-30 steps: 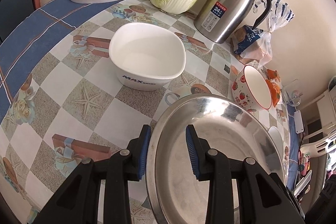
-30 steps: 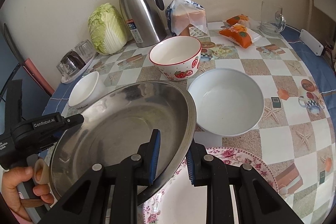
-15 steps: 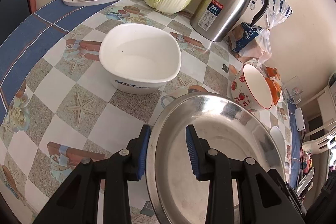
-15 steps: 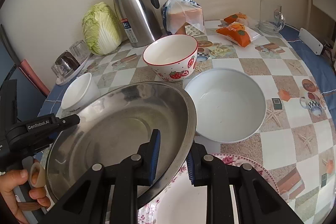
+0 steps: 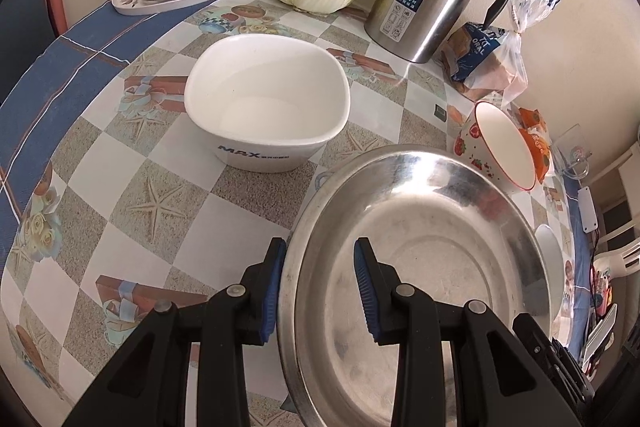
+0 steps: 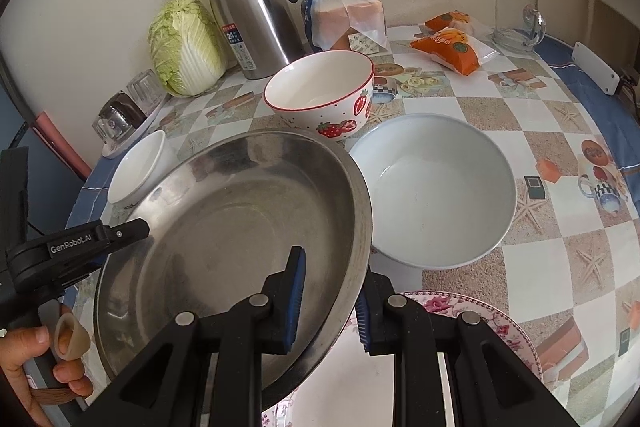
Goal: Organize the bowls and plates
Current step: 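Carry the basin with the left gripper toward the white MAX bowl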
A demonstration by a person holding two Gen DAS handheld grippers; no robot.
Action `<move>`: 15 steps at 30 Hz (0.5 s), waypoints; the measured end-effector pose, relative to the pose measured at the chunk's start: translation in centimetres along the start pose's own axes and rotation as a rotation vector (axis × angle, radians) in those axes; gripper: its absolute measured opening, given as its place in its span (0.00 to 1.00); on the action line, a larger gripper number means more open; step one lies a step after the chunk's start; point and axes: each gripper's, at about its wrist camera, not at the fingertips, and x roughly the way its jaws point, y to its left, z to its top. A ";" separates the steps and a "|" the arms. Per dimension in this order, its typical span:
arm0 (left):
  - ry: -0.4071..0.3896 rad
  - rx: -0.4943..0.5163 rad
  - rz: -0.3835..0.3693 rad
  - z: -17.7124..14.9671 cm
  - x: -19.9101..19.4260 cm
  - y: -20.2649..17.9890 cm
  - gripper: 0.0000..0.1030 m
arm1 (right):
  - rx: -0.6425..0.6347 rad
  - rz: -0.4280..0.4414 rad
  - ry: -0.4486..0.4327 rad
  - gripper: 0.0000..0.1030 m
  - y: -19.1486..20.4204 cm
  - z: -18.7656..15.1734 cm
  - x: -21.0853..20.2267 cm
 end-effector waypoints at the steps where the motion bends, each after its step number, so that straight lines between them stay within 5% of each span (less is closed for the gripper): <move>1: 0.003 -0.002 0.002 0.0 0.1 0.1 0.34 | -0.004 -0.005 0.006 0.24 0.1 -0.1 0.2; 15: 0.016 0.004 0.028 -0.3 0.9 0.1 0.34 | -0.019 -0.040 0.052 0.26 0.4 -0.7 1.6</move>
